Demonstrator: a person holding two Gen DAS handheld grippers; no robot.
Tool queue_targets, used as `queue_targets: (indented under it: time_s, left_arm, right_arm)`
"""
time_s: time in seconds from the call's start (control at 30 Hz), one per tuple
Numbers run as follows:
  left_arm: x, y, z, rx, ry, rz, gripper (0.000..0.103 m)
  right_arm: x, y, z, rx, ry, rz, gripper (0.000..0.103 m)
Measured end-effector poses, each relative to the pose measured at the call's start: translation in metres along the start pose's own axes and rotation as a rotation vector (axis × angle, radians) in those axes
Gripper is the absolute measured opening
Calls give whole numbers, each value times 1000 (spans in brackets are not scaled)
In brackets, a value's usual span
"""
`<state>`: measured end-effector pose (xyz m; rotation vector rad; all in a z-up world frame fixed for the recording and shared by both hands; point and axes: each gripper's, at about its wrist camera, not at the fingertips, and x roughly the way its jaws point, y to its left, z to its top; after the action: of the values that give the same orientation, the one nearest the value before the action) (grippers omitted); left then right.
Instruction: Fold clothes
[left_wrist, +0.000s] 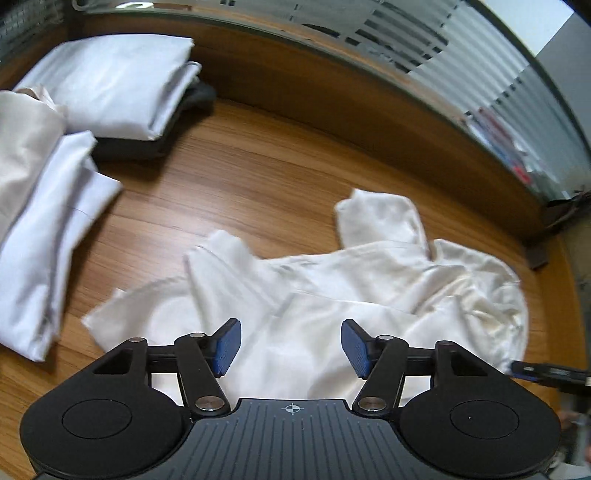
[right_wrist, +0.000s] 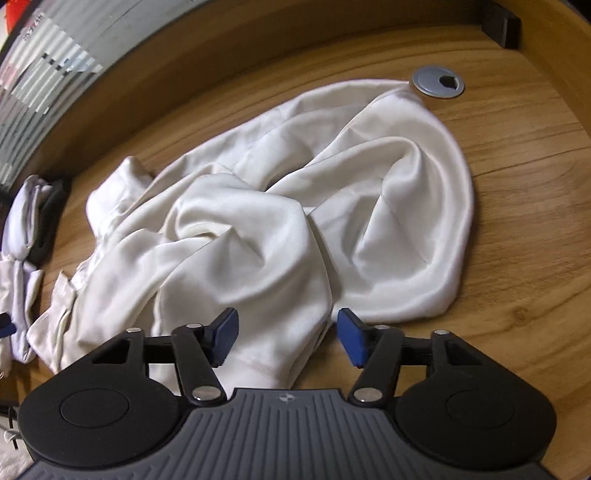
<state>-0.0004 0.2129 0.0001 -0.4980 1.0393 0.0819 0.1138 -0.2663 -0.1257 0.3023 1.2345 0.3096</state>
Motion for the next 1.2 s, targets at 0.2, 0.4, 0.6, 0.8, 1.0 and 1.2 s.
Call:
queue_targets:
  time_s: [0.2, 0.4, 0.6, 0.8, 1.0, 1.2]
  left_arm:
    - [0, -25, -1, 4, 9, -83, 73]
    - [12, -59, 4, 31, 42, -184, 75]
    - [41, -102, 5, 1, 140, -356, 75]
    - [68, -142, -1, 90, 230, -382, 75]
    - [90, -159, -13, 169, 345, -360, 55]
    - [74, -147, -21, 218, 228, -240, 5]
  right_arm:
    - [25, 11, 1, -77, 49, -30, 33]
    - [1, 45, 2, -112, -16, 78, 2]
    - [-30, 121, -5, -308, -29, 291, 2]
    - [-46, 183, -18, -527, 6, 413, 2]
    - [-61, 203, -25, -651, 8, 417, 2]
    - [-72, 188, -19, -623, -4, 387, 8]
